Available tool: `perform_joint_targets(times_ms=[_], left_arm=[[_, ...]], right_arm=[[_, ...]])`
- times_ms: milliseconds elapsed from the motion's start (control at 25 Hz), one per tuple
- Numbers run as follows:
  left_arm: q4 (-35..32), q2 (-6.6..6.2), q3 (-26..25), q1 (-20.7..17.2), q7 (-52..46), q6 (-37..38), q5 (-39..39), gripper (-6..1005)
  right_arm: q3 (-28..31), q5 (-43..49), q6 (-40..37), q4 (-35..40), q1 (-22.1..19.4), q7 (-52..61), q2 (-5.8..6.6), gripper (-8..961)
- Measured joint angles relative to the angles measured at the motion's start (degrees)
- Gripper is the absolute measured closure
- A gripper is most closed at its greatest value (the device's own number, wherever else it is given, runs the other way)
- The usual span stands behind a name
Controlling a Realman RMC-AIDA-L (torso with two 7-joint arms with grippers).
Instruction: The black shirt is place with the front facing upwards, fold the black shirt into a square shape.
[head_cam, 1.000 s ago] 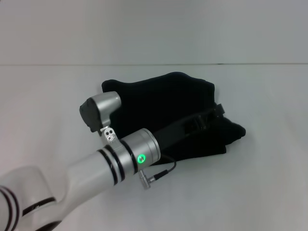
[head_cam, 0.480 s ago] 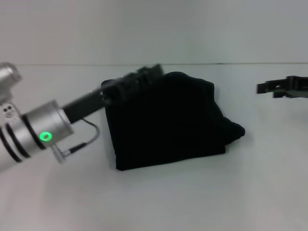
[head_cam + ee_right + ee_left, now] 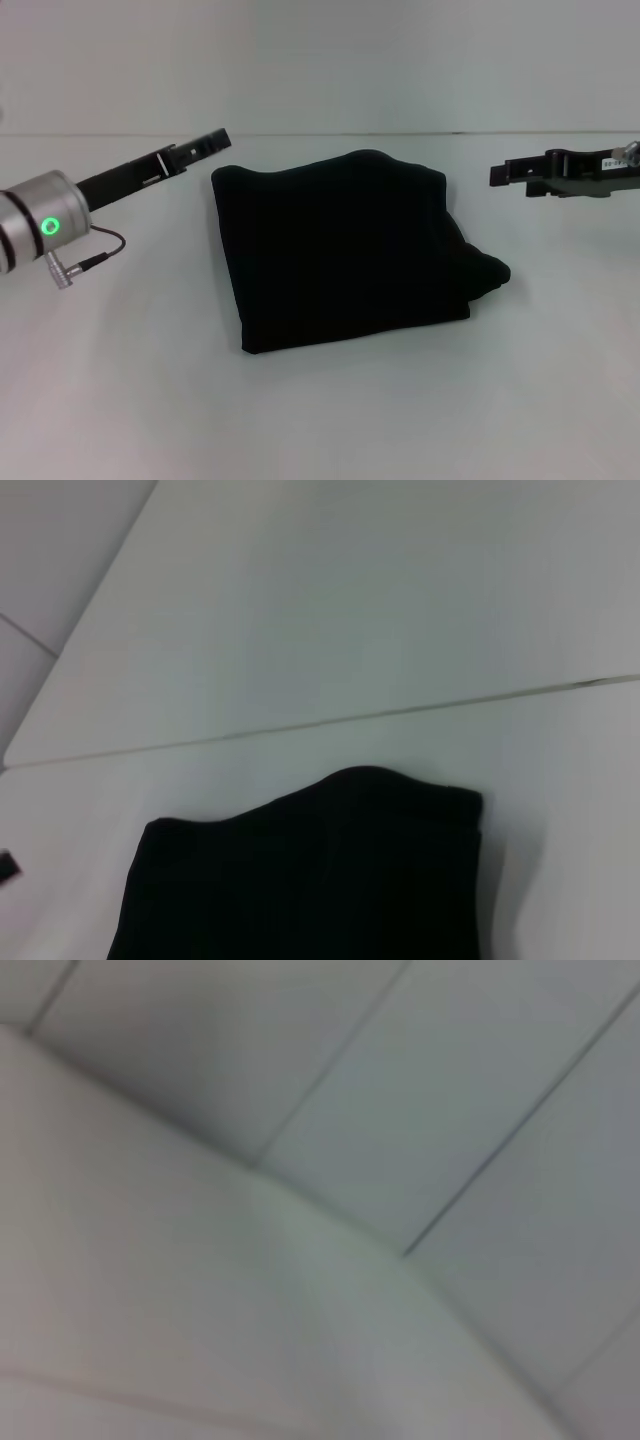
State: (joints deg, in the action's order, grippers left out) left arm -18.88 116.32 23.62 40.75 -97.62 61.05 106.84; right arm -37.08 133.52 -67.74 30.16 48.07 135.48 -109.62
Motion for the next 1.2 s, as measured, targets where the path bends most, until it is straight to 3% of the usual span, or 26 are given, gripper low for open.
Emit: perform_joint_targets(times_ms=[120,440,920,1200], left_arm=[[0.0,-0.22,8.2,1.1,-5.3,-7.3,0.0,109],[1.2,0.82,16.8,4.1,-8.5,-16.9,0.0,111],[1.3,2.66,21.0,5.7,-9.3,-22.6,-0.1,113],[1.3,3.04,21.9,6.0,-9.3,-23.7,0.0,115]], right_arm=[[0.5,-0.1,0.1,0.1,-0.5,0.3,0.32,194],[1.2,-0.1,0.0,0.3,-1.6,0.0,1.16,194],[0.8,-0.1,-0.5,0.3,-2.2,-0.1,1.44,194],[0.9,-0.1,-0.7,0.6,-2.3,-0.1,1.45,194]])
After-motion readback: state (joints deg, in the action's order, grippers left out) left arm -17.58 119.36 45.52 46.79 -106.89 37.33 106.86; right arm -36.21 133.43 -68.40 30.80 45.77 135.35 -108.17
